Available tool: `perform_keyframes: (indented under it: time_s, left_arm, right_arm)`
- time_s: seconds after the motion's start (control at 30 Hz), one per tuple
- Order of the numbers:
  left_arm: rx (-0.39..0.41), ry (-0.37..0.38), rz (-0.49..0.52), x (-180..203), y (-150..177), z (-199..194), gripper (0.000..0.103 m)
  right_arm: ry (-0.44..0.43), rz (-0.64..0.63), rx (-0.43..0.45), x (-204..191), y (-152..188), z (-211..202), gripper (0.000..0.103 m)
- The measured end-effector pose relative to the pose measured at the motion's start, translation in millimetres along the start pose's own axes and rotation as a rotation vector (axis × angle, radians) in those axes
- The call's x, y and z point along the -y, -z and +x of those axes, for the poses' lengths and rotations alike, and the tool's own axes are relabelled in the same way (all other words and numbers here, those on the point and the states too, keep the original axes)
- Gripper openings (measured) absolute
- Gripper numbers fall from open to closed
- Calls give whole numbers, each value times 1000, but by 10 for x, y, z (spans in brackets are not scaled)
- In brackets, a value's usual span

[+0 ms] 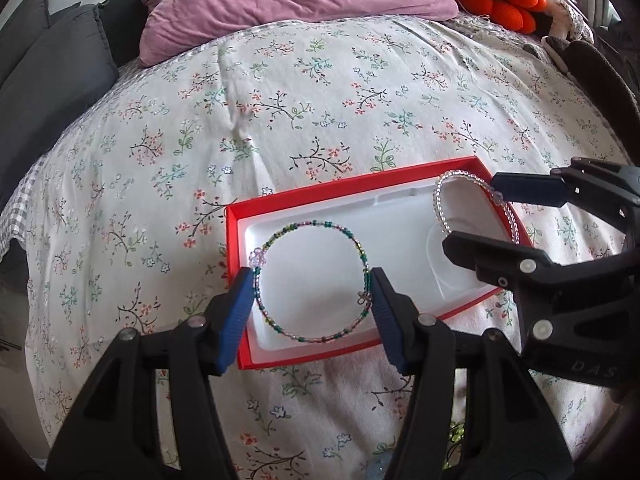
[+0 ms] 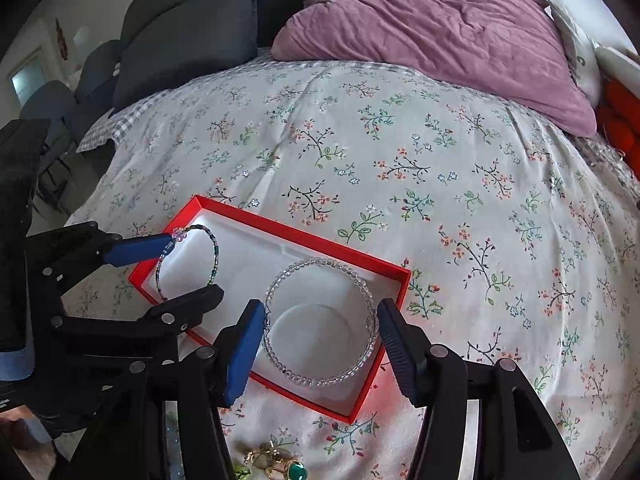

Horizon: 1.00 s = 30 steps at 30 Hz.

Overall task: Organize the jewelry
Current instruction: 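Lower both bracelets into the red box and open both tools, then grasp the light blue bead bracelet with the left tool while the right tool approaches the green pendant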

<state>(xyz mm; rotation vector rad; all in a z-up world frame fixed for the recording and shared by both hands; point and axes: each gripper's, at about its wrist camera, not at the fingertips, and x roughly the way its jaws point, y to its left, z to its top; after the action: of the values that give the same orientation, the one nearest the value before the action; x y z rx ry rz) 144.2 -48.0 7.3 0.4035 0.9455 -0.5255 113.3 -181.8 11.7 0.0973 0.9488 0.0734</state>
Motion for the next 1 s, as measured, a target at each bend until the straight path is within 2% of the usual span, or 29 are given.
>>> perform_keyframes:
  time_s: [0.27, 0.43, 0.63, 0.7, 1.0]
  left_arm:
    - [-7, 15, -17, -28, -14, -17, 60]
    - [-10, 8, 7, 21, -10, -49, 66]
    - [-9, -14, 34, 83, 2, -128, 72]
    - [-1, -34, 42, 93, 21, -174, 77]
    - [15, -56, 62, 158, 152, -414, 83]
  right_arm:
    - [4, 12, 14, 32, -20, -36, 64]
    - [6, 20, 29, 39, -44, -102, 73]
    - [21, 13, 39, 31, -38, -189, 73]
    - [24, 15, 45, 43, -27, -233, 73]
    - [40, 15, 65, 56, 42, -462, 74]
